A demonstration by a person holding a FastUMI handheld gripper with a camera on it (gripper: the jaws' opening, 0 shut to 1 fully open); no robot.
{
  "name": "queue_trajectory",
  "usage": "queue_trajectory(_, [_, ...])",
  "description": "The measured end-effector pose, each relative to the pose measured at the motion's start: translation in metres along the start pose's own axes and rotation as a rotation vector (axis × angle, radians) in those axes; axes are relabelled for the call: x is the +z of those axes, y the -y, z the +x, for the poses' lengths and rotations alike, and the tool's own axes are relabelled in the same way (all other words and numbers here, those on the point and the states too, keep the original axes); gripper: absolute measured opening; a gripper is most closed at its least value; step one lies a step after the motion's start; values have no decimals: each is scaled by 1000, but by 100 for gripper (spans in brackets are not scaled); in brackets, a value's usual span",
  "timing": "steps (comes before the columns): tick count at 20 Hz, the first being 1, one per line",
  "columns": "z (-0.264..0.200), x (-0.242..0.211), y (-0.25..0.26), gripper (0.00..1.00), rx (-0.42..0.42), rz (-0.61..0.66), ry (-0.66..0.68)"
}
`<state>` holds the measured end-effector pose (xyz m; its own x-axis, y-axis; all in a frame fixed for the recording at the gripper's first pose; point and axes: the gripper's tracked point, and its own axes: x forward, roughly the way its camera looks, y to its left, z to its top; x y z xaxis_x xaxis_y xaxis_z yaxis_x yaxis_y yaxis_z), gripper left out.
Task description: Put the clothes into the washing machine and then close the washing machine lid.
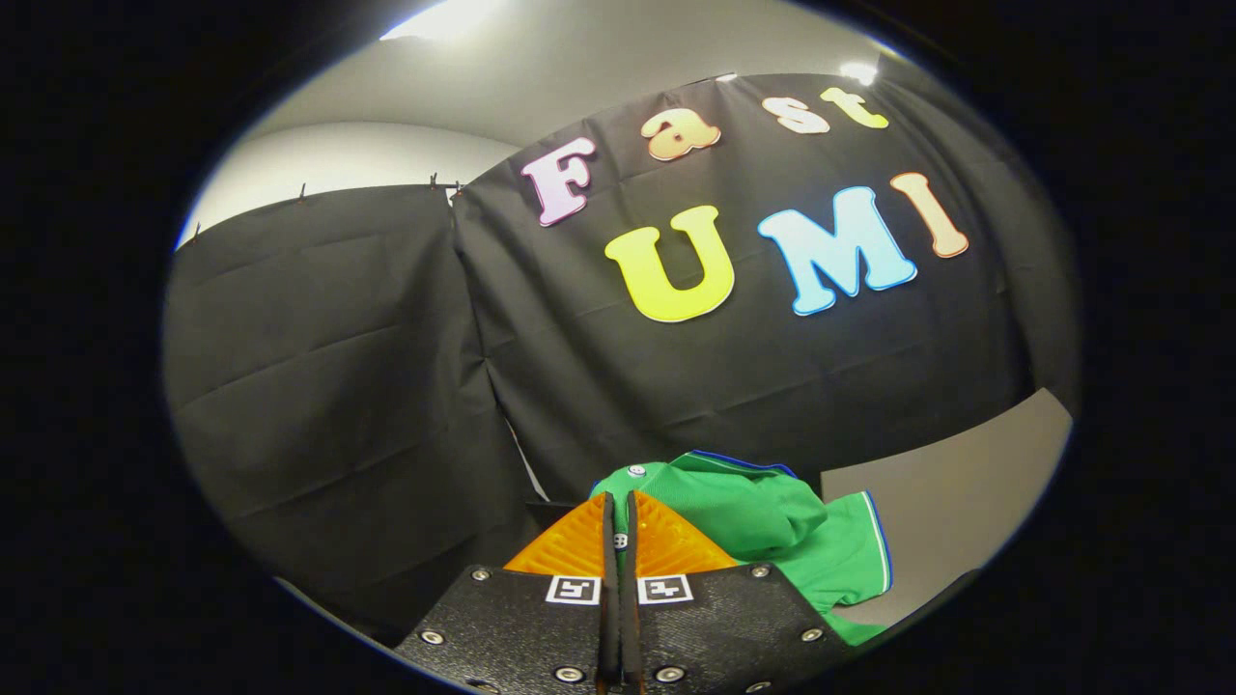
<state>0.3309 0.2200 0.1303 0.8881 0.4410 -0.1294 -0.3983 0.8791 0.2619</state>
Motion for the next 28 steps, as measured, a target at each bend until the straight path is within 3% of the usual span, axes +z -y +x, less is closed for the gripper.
queue_trajectory(14, [59,-79,-77,0,55,-19,-102])
queue_trajectory(28, [105,-173,-66,0,-59,-67,-199])
